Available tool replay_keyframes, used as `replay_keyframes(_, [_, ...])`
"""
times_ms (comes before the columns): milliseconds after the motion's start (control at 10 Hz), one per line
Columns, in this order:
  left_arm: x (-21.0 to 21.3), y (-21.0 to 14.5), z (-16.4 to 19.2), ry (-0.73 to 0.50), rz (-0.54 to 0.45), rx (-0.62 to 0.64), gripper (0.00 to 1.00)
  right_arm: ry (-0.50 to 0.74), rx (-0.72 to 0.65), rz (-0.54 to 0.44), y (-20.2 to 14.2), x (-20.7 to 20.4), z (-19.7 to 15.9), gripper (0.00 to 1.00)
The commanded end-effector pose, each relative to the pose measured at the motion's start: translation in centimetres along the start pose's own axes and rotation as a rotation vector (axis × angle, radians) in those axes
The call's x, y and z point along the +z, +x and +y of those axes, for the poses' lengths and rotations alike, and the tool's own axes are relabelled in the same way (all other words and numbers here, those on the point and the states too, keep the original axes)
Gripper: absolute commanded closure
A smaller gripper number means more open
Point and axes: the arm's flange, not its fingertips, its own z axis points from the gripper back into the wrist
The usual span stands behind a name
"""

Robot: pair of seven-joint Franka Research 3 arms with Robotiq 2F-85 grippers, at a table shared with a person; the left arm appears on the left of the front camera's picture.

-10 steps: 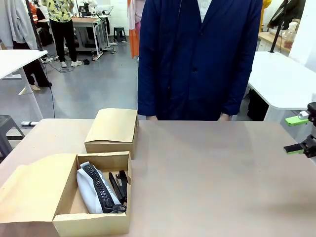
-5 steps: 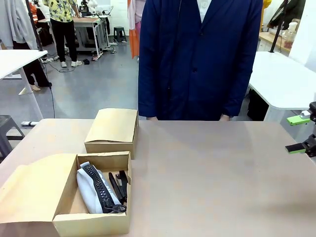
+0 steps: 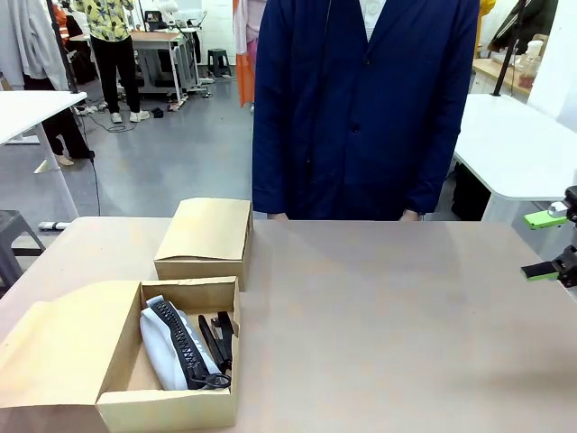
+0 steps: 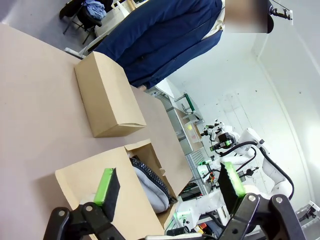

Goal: Place items inside the box.
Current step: Close the lid of the Mailer Box closest to the robot.

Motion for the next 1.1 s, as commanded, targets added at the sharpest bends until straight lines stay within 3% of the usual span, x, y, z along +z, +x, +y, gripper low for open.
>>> replay_keyframes(0, [-0.1, 0.0, -0.1, -0.020, -0.017, -0.019, 0.00, 0.014, -0.015, 0.000, 0.0, 0.1, 0.3, 0.00])
replay_keyframes(100, [0.0, 0.0, 0.0, 0.000, 0.000, 0.000, 0.00, 0.014, -0.015, 0.000, 0.0, 0.1, 0.3, 0.00])
replay_keyframes(200, [-0.6, -1.1, -1.6, -0.201, 0.093, -0.177, 0.00, 0.014, -0.015, 0.000, 0.0, 0.1, 0.3, 0.00])
replay_keyframes(300, [-2.0, -2.7, -2.3, -0.275, 0.126, -0.381, 0.00, 0.014, -0.015, 0.000, 0.0, 0.1, 0.3, 0.00])
replay_keyframes(400, [-3.9, -4.8, -2.8, -0.269, 0.201, -0.675, 0.00, 0.014, -0.015, 0.000, 0.0, 0.1, 0.3, 0.00])
replay_keyframes(500, [-5.0, -6.8, -3.5, -0.257, 0.278, -0.838, 0.00, 0.014, -0.015, 0.000, 0.0, 0.1, 0.3, 0.00])
replay_keyframes(600, [-5.5, -8.3, -3.9, -0.199, 0.248, -1.054, 0.00, 0.014, -0.015, 0.000, 0.0, 0.1, 0.3, 0.00])
replay_keyframes(700, [-5.9, -10.0, -4.0, -0.235, 0.220, -1.217, 0.00, 0.014, -0.015, 0.000, 0.0, 0.1, 0.3, 0.00])
replay_keyframes(900, [-5.9, -12.9, -3.2, -0.275, 0.014, -1.646, 0.00, 0.014, -0.015, 0.000, 0.0, 0.1, 0.3, 0.00])
replay_keyframes(1000, [-6.1, -12.9, -3.4, -0.325, -0.094, -1.702, 0.00, 0.014, -0.015, 0.000, 0.0, 0.1, 0.3, 0.00])
